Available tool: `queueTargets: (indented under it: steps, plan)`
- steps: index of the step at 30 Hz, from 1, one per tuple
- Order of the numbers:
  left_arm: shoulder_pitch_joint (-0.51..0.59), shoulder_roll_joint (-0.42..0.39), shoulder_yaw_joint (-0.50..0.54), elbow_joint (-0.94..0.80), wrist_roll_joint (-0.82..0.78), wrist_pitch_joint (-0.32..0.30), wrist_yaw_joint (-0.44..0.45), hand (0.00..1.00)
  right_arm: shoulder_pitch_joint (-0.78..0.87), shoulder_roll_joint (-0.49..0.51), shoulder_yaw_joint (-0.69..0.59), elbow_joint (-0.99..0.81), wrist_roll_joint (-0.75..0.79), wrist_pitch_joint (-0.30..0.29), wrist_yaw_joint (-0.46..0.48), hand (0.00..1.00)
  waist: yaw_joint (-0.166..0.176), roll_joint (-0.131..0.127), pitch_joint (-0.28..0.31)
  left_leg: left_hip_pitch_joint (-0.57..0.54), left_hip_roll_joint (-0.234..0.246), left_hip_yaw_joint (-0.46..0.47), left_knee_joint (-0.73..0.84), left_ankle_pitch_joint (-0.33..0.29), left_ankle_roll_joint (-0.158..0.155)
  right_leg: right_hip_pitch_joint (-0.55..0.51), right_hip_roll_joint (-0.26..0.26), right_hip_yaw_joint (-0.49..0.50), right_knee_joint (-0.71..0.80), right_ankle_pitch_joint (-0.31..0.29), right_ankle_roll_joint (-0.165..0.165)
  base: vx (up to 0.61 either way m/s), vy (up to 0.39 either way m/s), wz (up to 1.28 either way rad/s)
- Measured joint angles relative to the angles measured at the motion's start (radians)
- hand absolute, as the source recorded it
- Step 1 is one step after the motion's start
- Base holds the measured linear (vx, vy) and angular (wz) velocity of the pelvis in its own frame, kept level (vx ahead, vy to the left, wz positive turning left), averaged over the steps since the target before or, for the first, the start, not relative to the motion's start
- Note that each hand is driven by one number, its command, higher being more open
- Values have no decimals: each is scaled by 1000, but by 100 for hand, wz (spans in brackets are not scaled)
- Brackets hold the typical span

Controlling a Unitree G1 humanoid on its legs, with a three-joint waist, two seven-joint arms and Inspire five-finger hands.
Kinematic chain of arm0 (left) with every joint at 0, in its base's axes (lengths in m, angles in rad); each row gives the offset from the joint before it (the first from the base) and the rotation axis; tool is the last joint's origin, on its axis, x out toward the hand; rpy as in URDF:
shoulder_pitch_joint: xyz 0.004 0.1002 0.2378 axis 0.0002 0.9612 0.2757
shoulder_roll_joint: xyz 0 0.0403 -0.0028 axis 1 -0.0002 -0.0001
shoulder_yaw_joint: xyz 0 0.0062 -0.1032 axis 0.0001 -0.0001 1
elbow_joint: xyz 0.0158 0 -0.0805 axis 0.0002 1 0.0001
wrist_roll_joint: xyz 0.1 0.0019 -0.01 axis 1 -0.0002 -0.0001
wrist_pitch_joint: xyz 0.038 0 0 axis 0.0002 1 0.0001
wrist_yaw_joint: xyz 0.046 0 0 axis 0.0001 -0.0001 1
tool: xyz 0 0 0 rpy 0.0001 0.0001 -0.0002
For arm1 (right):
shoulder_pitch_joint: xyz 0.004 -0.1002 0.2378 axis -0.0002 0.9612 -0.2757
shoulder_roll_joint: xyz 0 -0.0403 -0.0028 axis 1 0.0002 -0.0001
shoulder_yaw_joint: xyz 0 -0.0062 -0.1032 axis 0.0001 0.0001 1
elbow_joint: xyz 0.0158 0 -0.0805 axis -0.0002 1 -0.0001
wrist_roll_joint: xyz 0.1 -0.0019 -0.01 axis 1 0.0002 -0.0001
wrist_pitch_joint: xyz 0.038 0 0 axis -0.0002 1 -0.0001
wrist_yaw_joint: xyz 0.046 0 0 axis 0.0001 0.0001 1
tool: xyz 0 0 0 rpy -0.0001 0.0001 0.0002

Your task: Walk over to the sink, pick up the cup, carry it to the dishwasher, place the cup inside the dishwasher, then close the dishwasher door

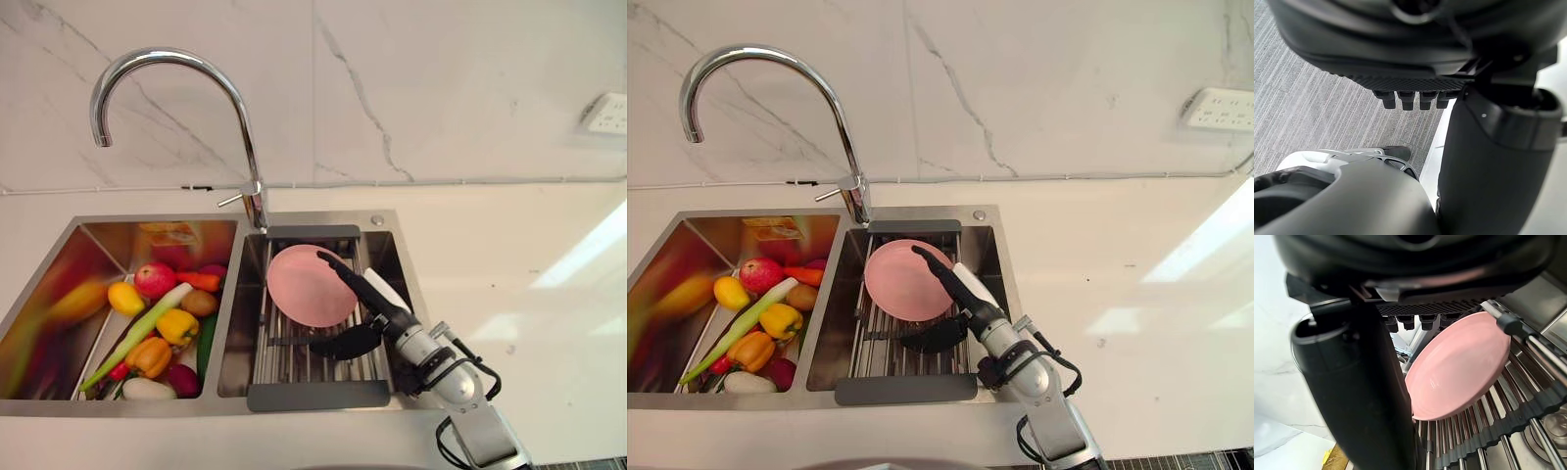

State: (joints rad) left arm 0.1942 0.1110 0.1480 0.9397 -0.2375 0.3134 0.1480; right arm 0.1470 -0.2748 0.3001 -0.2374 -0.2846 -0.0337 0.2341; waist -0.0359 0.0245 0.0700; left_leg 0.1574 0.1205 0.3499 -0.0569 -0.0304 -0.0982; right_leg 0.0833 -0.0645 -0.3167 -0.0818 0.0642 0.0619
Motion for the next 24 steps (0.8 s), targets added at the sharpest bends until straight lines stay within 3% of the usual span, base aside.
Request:
queueTargets:
  steps: [10,18,24]
  plan:
    - [-4,-2,-1,-7,0,10,5,100,-12,30,82,75,-150,26,-168,100,22,0,1,0,0,-17,-3,3,2,9,0,-23,-2,0,0,-15,-5,5]
    - [-4,-1,3,-1,-19,11,12,100,-29,40,145,115,-203,91,-223,100,33,-3,2,0,-3,-42,-11,14,6,19,-3,-45,-2,-1,0,-35,-4,9]
    - [-4,-7,21,3,-21,8,21,100,-60,52,181,135,-307,112,-366,100,42,-5,3,2,-7,-51,-25,25,10,20,-5,-55,-2,-1,0,-15,5,5]
